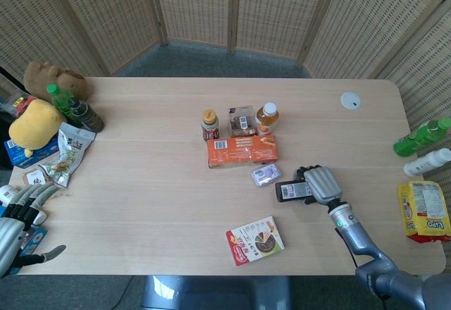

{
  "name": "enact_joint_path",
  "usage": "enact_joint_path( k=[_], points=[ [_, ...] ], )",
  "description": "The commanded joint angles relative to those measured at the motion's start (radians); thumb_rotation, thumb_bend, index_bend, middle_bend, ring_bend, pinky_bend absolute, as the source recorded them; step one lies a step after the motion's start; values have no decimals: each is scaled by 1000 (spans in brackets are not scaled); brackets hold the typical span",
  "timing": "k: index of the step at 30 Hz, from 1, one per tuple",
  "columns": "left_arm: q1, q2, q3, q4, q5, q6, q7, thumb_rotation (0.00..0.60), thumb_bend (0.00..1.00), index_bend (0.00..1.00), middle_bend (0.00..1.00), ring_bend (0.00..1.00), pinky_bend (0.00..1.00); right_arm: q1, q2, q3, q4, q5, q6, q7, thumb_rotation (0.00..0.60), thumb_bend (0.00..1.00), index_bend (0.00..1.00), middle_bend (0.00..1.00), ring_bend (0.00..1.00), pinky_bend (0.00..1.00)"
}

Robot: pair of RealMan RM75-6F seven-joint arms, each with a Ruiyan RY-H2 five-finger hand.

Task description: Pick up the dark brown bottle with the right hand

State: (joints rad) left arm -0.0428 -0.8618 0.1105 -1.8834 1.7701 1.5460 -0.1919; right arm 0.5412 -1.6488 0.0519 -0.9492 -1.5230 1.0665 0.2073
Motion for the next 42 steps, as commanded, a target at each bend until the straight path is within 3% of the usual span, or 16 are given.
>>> enact_joint_path(
  k=[1,10,17,22,30,42],
  points=[
    [0,1,0,-1,1,1,-1,600,0,37,0,0,0,-9,66,27,-118,-7,68,-46,600,0,641,648,553,472],
    [0,1,5,-3,14,1,0,600,0,38,0,0,0,2,237,120,-521,26,141,-271,600,0,645,649,553,472],
    [1,2,6,-3,19,3,0,600,0,37,0,0,0,42,309,202,-738,74,138,-433,600,0,647,649,553,472],
    [1,1,8,-3,22,2,2,600,0,37,0,0,0,80,307,258,-816,127,133,-508,600,1,648,648,553,472],
    [1,5,7,-2,20,7,-7,600,0,38,0,0,0,115,301,303,-869,182,146,-578,600,3,647,649,553,473],
    [4,4,10,-4,29,10,0,600,0,37,0,0,0,131,307,298,-895,206,156,-602,600,7,645,648,553,472]
  ],
)
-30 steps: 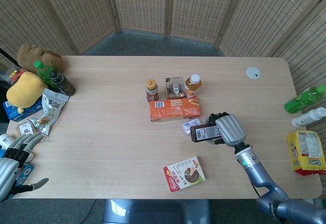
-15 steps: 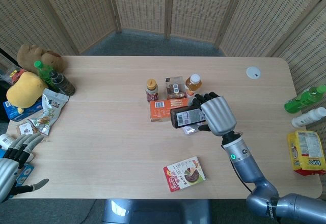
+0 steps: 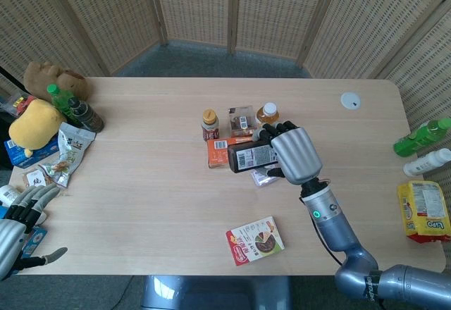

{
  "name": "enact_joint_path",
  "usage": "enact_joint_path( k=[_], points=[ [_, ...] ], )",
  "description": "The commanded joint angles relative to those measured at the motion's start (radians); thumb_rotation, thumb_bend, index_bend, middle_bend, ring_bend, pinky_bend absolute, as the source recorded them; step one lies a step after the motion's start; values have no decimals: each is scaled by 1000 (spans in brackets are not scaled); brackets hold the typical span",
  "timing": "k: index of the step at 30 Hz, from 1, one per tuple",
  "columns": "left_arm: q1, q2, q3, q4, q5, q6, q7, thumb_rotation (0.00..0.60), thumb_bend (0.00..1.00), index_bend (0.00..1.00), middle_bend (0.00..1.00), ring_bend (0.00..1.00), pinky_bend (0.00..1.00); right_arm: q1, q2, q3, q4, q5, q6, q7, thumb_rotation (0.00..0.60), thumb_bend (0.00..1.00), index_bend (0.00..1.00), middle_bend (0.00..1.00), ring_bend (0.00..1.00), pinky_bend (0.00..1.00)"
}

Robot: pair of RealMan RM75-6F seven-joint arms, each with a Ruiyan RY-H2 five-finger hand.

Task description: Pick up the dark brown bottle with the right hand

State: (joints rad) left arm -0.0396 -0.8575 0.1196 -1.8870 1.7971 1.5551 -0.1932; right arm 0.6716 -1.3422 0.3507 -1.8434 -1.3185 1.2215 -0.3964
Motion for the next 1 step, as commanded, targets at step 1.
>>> enact_joint_path(
  k=[1],
  points=[
    [1,-1,1,-1,3,1,3,600,0,38,0,0,0,1,1,-2,-1,2,2,3,600,8,646,648,553,472]
  ],
)
